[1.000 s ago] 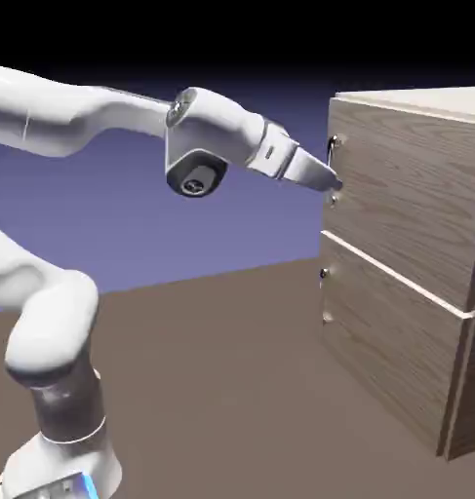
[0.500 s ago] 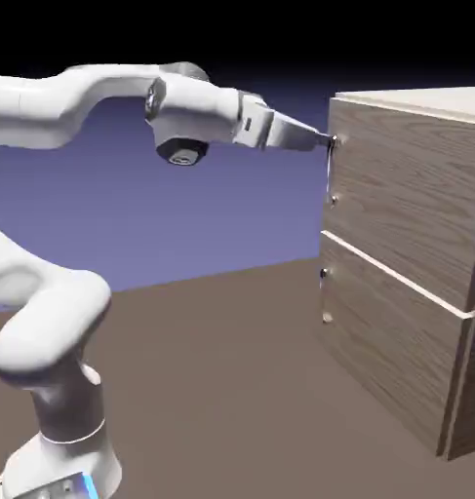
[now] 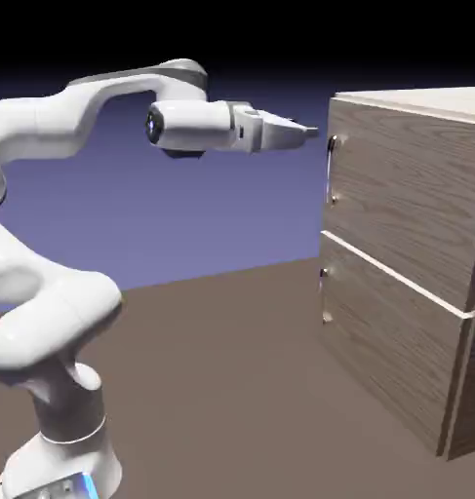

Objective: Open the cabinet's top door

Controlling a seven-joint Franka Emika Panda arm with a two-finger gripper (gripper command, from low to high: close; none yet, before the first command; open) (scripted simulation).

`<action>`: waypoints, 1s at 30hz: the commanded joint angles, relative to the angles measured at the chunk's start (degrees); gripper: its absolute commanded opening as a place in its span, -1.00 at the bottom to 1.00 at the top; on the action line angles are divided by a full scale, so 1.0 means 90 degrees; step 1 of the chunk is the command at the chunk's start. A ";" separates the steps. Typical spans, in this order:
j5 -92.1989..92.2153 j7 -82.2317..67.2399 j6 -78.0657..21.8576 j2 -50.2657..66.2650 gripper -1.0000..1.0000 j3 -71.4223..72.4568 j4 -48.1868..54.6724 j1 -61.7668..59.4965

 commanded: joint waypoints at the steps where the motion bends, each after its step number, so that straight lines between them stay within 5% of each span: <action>1: 0.0277 -0.0169 -0.0007 -0.0056 0.00 0.0127 0.0063 -0.0112; 16: 0.4389 -0.2675 -0.0111 -0.0879 0.00 0.2013 0.0994 -0.1778; 22: 0.4406 -0.2626 -0.0182 -0.0747 0.00 0.2469 0.1902 -0.2843; 23: 0.4406 -0.2626 -0.0182 -0.0747 -1.00 0.2469 0.1902 -0.2844; 30: 0.4379 -0.3360 -0.1134 -0.0245 -1.00 0.1773 0.0537 -0.1528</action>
